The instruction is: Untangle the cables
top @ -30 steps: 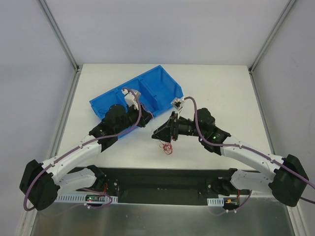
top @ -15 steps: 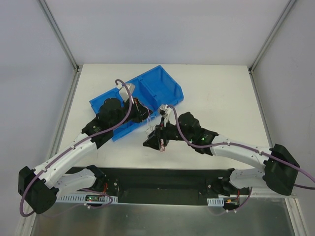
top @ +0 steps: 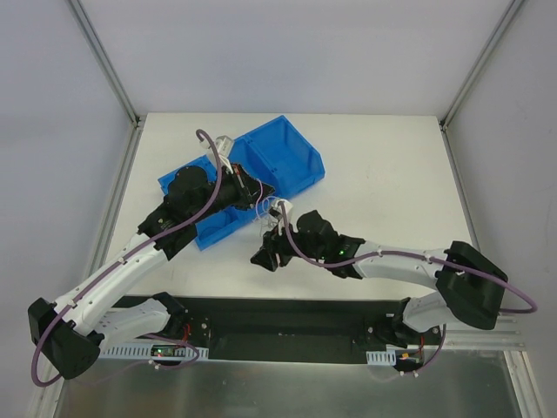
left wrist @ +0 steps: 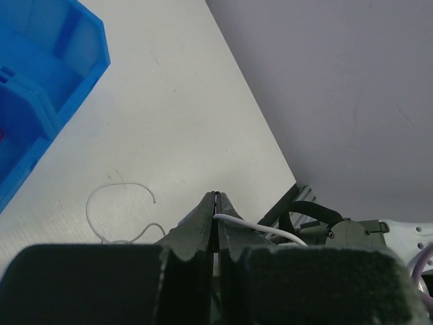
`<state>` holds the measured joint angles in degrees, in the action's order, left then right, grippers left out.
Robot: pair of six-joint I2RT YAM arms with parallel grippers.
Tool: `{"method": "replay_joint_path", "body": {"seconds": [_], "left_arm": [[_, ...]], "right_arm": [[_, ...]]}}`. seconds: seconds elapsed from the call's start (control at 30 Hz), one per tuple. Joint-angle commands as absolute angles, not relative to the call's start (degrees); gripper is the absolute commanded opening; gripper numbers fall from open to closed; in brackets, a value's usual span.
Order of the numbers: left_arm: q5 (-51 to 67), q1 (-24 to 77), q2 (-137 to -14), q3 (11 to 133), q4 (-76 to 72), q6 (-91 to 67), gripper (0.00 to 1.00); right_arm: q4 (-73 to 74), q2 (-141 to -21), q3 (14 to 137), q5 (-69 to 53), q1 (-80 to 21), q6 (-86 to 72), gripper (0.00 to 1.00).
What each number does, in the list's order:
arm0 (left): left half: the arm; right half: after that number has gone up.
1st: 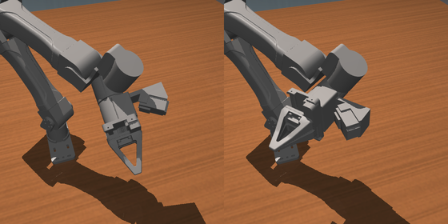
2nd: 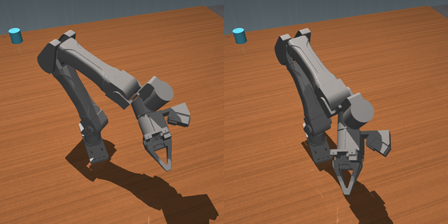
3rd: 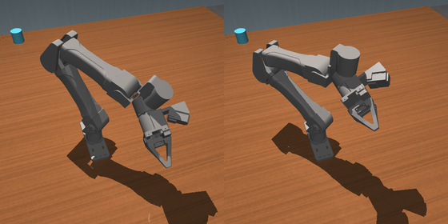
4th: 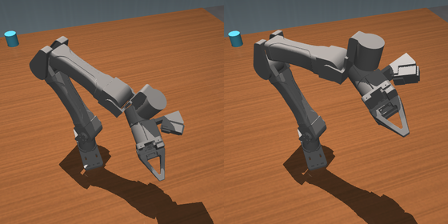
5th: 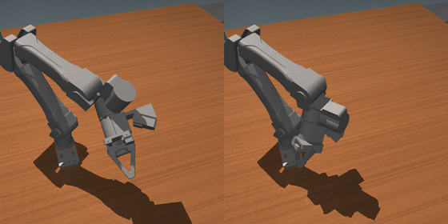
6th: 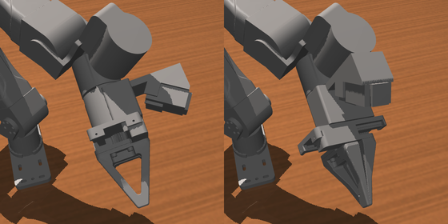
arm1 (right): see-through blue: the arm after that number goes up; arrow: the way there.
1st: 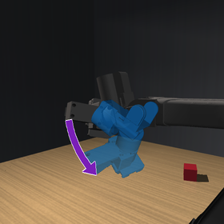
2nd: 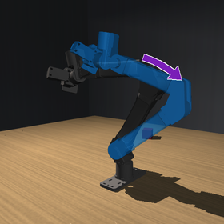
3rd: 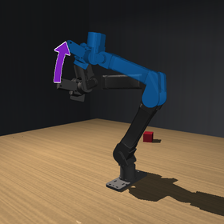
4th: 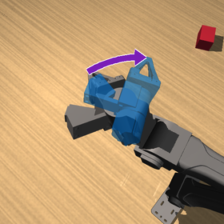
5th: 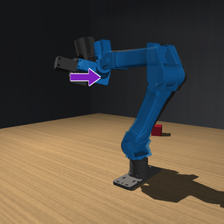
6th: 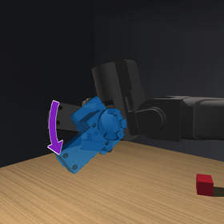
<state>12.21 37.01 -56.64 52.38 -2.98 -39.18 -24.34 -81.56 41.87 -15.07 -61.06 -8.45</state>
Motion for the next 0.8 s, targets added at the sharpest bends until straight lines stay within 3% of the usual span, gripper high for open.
{"method": "replay_joint_path", "body": {"seconds": [0.0,0.23,0.37,0.5,0.63,0.77], "left_arm": [[15.29,36.30,-56.42,55.19,-3.60,-41.22,0.00],[21.53,36.21,-55.90,55.46,-3.95,-38.15,0.00],[25.04,36.21,-56.42,55.20,-5.18,-37.79,0.00],[28.12,36.21,-58.53,55.46,-5.89,-39.02,0.00],[29.88,36.21,-60.82,55.37,-7.55,-40.60,0.00],[30.67,36.30,-61.35,55.98,-8.96,-41.48,0.00]], "right_arm": [[-28.21,-74.90,38.33,-5.73,-61.08,-5.80,0.56],[-23.56,-56.45,27.35,10.45,-57.66,-9.49,0.70],[-21.72,-51.07,26.10,6.52,-56.60,-8.00,0.78],[-19.87,-50.62,30.49,5.10,-56.69,-7.82,0.79],[-17.15,-57.55,39.09,2.81,-56.78,-8.52,0.80],[-18.44,-65.73,41.58,4.32,-56.78,-10.46,0.71]]}}
